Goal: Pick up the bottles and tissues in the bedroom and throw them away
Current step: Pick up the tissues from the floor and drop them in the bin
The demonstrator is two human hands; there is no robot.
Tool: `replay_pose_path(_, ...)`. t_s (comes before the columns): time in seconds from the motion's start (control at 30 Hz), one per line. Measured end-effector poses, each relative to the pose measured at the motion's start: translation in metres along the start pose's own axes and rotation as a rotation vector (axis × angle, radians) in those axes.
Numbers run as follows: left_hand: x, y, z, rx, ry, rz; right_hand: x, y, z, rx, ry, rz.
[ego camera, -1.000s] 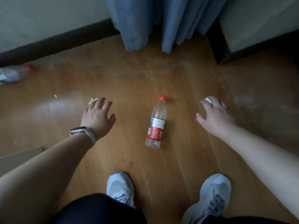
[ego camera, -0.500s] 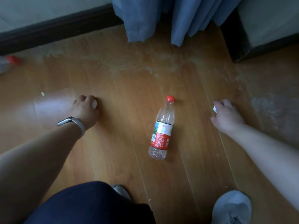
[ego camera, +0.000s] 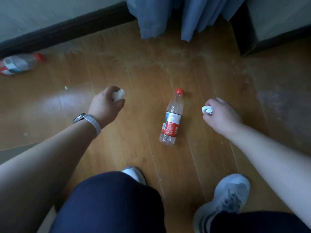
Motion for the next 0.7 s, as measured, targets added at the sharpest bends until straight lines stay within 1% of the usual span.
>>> replay_pose_path(0.17, -0.075, -0.076, 0.074, -0.039, 0.017, -0.082, -0.064, 0.051, 0.095, 0.093, -0.023, 0.086)
replay_pose_path(0.3, -0.126, -0.147, 0.139, -0.058, 0.034, -0.161, -0.113, 0.08, 0.189, 0.124, -0.072, 0.096)
replay_pose_path(0.37, -0.148, -0.183, 0.173, -0.069, 0.03, -0.198, -0.136, 0.095, 0.238, 0.144, -0.109, 0.121)
replay_pose_path(0.5, -0.194, -0.252, 0.246, -0.104, 0.003, -0.213, -0.185, 0.118, 0.332, 0.242, -0.177, 0.139)
replay_pose_path(0.6, -0.233, -0.302, 0.3, -0.124, -0.008, -0.232, -0.218, 0.137, 0.406, 0.313, -0.266, 0.179)
replay_pose_path(0.7, -0.274, -0.345, 0.349, -0.125, -0.015, -0.253, -0.253, 0.153, 0.477, 0.295, -0.322, 0.197)
Point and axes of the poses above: each hand's wrist, its own x-axis towards the middle knuckle, its own z-axis out of the back of the hand, y = z × x, the point moved 8 cm from there along x, towards the middle knuckle, and after that the axes turned 5 degrees about z, right-handed, at the moved point
